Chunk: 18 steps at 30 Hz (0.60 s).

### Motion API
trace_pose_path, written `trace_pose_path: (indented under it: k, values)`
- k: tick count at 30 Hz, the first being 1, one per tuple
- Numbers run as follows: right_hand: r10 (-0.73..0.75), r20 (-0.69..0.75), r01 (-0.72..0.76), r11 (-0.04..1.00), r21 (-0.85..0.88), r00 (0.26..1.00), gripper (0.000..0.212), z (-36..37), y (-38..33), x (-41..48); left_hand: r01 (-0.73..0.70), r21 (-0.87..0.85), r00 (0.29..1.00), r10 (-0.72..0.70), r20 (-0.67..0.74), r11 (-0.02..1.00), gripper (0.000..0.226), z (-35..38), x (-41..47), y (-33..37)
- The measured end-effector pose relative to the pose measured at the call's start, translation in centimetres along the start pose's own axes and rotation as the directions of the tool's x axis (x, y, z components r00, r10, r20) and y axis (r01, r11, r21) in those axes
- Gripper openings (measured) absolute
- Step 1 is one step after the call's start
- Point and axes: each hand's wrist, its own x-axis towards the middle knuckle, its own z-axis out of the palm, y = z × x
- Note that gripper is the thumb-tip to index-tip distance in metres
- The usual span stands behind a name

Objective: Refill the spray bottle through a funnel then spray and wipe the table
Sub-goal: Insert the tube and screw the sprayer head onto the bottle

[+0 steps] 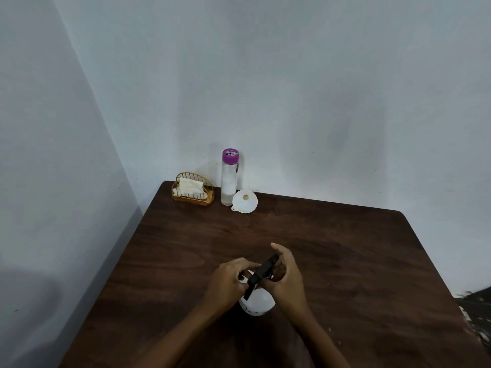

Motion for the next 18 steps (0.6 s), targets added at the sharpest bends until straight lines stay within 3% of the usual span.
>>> trace_pose_path:
  k: [7,11,13,18]
  values:
    - [0.009,-0.019,-0.009,1.0,0.013,1.0,0.085,0.2,-0.1,-0.2,-0.017,-0.012,0.999,0.018,0.042,1.0,0.029,-0.4,0.2,0.2]
    - [0.135,0.092,-0.153,0.964,0.219,0.987,0.092,-0.2,1.2,-0.9,-0.011,-0.061,0.994,0.017,0.108,0.998,0.029,-0.5,0.3,-0.1]
    - [0.153,0.113,-0.178,0.95,0.257,0.982,0.073,-0.4,1.3,-1.2,0.004,-0.075,0.993,0.005,0.119,0.997,0.029,-0.6,0.2,-0.1]
    - [0.089,0.089,-0.103,0.982,0.156,0.992,0.03,-0.4,0.9,-1.3,0.021,-0.051,0.991,-0.014,0.131,0.998,0.03,-0.6,0.2,0.0]
